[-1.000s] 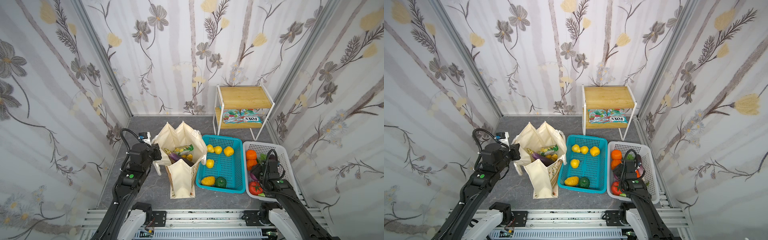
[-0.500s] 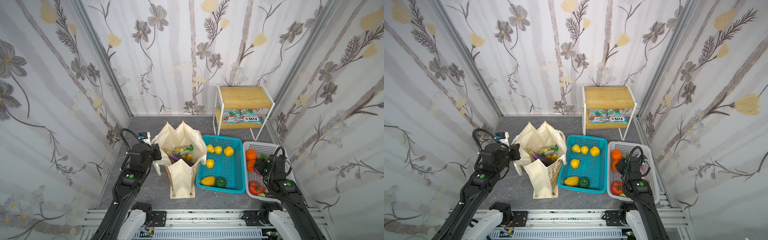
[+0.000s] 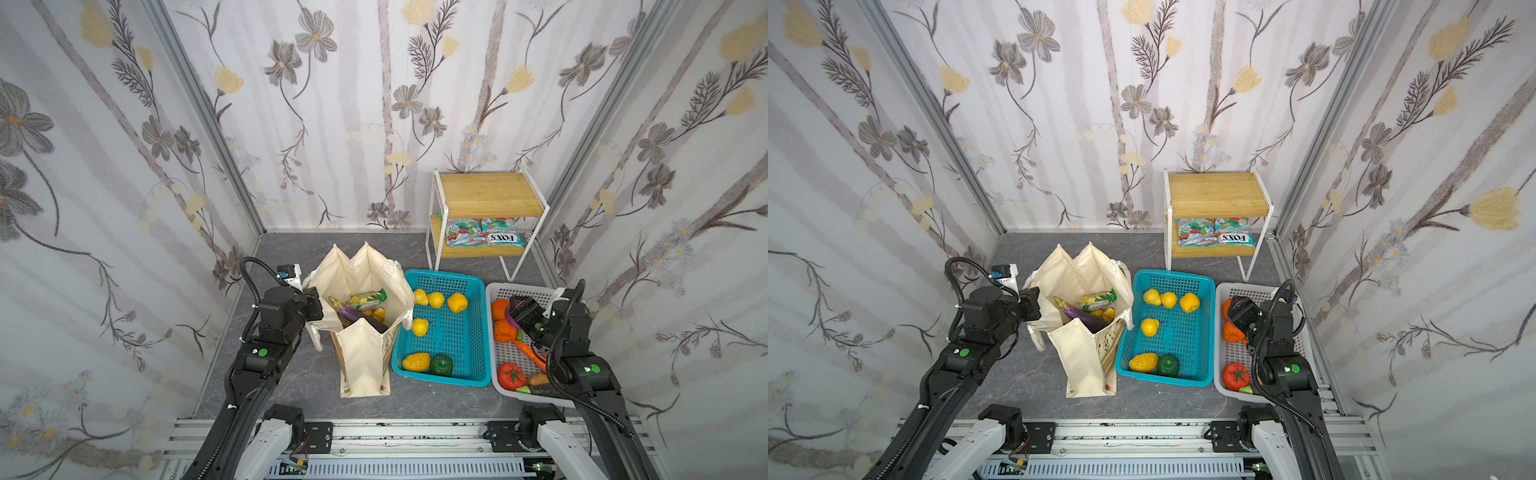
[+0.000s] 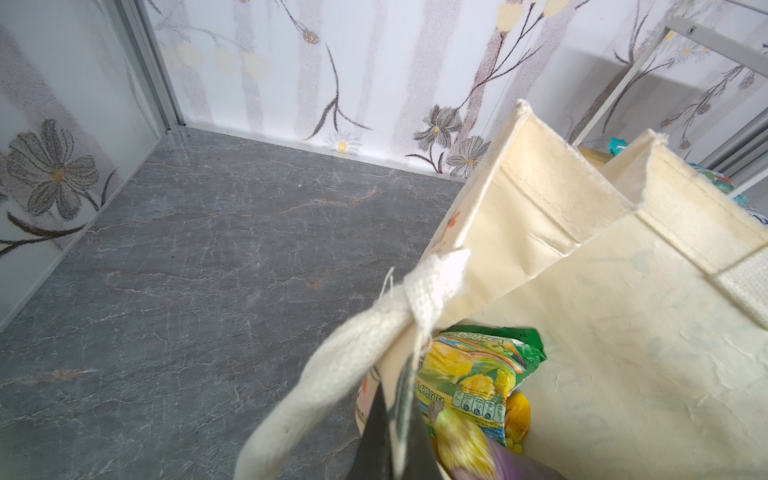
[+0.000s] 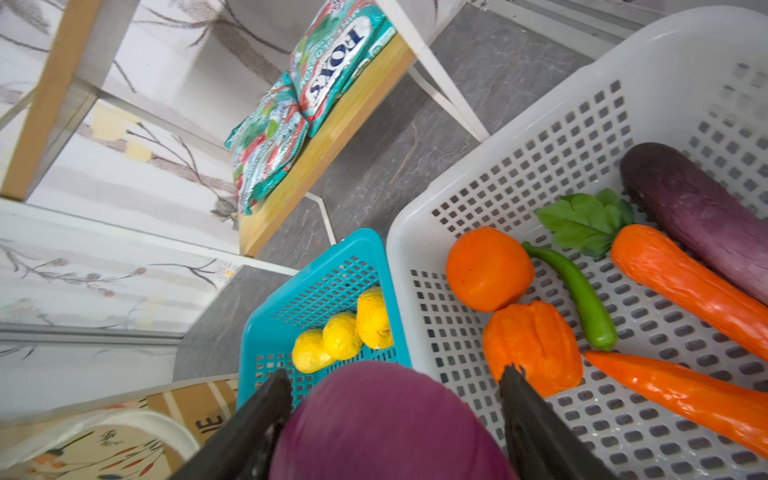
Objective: Place the food into the grocery bag and tie it
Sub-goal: 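Lift the red onion with the right gripper and carry it to the tote, then lower the red onion into the tote and open the right gripper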
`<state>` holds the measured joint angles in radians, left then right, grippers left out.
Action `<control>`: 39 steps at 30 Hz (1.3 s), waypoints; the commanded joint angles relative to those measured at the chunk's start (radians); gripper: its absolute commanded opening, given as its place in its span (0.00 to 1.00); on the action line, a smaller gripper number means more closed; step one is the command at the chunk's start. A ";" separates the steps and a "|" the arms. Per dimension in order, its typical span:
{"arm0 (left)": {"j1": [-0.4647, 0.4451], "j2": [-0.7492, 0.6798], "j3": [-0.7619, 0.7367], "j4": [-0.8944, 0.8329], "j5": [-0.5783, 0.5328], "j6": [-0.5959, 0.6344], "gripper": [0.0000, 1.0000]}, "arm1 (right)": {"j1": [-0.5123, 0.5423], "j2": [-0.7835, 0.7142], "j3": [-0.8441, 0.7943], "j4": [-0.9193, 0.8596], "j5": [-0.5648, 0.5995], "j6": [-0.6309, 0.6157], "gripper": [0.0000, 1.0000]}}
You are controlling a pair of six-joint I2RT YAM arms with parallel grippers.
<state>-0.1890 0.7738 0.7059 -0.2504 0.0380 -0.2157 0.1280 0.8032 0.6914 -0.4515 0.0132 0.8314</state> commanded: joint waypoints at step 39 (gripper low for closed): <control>0.000 0.005 0.001 0.025 -0.001 -0.001 0.00 | 0.957 1.126 1.089 0.038 0.268 -0.107 0.65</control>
<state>-0.1890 0.7795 0.7059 -0.2470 0.0383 -0.2157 1.0775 1.8767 1.7351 -0.3435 0.2451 0.7563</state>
